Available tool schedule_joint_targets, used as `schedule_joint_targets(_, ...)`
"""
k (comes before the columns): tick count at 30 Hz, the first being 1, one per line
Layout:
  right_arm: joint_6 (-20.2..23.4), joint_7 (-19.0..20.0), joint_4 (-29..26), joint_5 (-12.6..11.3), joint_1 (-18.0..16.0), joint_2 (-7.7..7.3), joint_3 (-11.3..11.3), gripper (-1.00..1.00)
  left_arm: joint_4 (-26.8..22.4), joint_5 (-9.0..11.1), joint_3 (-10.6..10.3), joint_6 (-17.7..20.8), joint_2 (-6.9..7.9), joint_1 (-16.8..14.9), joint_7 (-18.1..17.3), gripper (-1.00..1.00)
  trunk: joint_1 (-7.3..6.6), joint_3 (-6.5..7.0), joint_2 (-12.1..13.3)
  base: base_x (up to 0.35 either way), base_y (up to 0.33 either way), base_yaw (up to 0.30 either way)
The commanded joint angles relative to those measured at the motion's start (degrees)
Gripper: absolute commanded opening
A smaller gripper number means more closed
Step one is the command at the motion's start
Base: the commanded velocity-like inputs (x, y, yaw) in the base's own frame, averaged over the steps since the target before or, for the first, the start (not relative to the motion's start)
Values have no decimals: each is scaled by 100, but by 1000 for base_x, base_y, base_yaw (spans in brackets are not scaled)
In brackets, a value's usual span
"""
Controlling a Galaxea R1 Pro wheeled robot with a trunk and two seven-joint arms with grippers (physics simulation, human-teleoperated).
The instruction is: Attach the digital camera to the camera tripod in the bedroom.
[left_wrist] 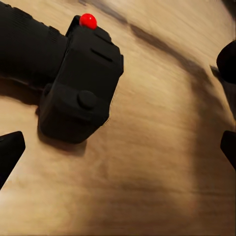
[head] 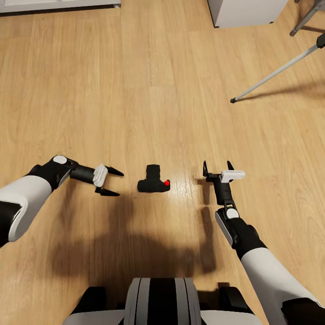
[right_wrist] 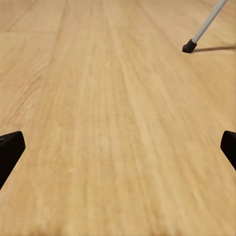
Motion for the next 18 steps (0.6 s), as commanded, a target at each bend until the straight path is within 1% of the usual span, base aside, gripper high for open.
schedule_joint_targets(1, -17, -40, 4, -28, -4, -8, 34, 100, 80, -60, 56, -106, -10, 0, -7, 100, -1, -2, -1, 0, 0, 0)
schedule_joint_targets(5, -16, -40, 8, -28, -4, -8, 34, 100, 327, -58, 56, -313, -31, 1, 109, 100, -1, -2, -1, 0, 0, 0)
schedule_joint_targets(6, -16, -40, 9, -28, -4, -8, 34, 100, 400, -59, 55, -399, -39, 1, 283, 100, -1, -2, -1, 0, 0, 0)
schedule_joint_targets(12, -16, -40, 21, -28, -4, -8, 32, 100, 579, -64, 52, -590, -71, 2, 1046, 100, -1, -2, -1, 0, 0, 0)
schedule_joint_targets(14, -16, -40, 38, -28, -4, -8, 32, 100, 743, -64, 51, -689, -78, 2, 1284, 100, -1, -2, -1, 0, 0, 0)
schedule_joint_targets(18, -16, -40, 48, -28, -4, -8, 32, 100, 875, -65, 53, -872, -88, 2, 1439, 100, -1, -2, -1, 0, 0, 0)
